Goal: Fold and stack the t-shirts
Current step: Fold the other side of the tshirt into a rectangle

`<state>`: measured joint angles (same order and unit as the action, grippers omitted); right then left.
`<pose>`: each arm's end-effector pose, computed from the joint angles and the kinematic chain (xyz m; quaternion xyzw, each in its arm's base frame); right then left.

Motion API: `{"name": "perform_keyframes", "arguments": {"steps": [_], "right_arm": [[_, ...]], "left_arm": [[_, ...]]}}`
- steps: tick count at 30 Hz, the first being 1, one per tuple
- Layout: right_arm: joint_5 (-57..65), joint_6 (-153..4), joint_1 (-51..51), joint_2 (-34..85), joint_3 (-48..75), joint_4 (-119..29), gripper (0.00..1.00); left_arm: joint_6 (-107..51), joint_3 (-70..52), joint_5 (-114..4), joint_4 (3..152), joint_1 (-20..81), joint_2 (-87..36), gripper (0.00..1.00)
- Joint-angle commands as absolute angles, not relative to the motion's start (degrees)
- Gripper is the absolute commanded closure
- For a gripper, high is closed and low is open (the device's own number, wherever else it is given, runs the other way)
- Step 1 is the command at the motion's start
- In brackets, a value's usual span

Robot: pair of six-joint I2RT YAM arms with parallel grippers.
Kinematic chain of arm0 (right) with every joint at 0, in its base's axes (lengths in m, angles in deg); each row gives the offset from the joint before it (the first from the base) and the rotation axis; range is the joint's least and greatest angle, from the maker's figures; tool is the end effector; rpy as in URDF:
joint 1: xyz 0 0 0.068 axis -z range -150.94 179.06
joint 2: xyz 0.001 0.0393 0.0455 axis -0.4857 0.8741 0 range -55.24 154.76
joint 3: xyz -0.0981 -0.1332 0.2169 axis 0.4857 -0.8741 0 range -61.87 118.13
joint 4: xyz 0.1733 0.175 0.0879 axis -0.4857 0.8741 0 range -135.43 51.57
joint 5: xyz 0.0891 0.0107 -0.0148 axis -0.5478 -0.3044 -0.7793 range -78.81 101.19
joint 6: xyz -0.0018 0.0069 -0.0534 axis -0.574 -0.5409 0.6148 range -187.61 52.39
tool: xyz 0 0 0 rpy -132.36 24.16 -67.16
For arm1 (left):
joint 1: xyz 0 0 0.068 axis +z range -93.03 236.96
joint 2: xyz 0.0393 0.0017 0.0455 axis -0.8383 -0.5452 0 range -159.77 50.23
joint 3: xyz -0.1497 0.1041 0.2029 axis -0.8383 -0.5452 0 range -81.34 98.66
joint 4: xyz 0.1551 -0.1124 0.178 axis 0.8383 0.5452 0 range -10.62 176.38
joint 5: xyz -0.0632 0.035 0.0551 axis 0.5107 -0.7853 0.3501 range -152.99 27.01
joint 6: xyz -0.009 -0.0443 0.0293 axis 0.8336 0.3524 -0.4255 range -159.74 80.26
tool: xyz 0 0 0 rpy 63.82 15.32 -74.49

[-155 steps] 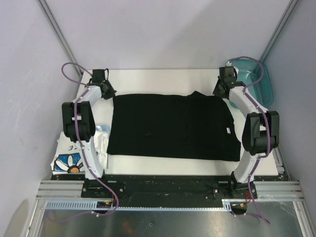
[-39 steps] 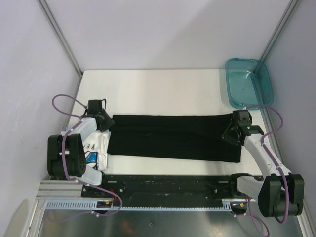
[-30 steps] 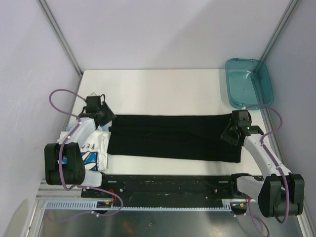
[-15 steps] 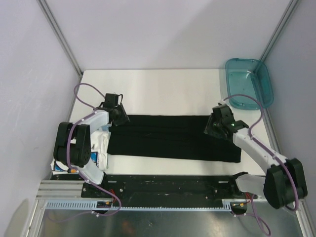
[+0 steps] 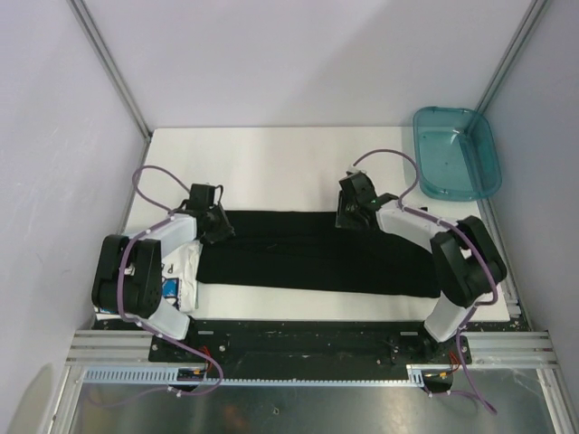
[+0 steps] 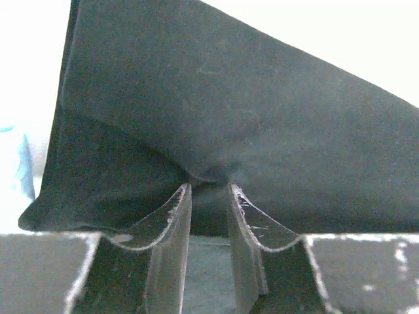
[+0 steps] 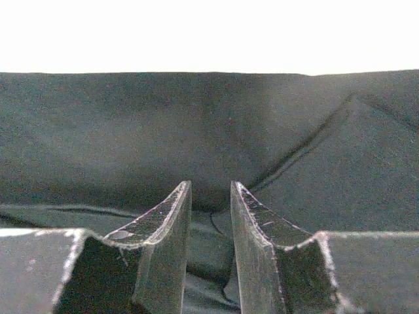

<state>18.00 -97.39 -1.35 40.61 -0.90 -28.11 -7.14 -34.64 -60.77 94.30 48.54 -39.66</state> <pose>0.3034 0.1731 0.1988 0.0141 0.9445 0.1135 0.3079 0.2937 -0.0449 0.1606 -0.1961 0.9411 -0.1136 0.2508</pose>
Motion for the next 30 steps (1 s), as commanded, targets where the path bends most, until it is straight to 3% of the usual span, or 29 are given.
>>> {"name": "perform_keyframes", "arguments": {"steps": [1, 30], "right_arm": [[18.84, -95.31, -2.67, 44.43, 2.86, -29.94, 0.65], [20.3, -98.45, -10.83, 44.47, -1.46, -24.28, 0.71]], "left_arm": [[-5.89, -36.66, -60.85, 93.61, 48.17, -33.74, 0.68], [-3.0, -37.75, -60.43, 93.75, 48.08, -29.65, 0.73]]}}
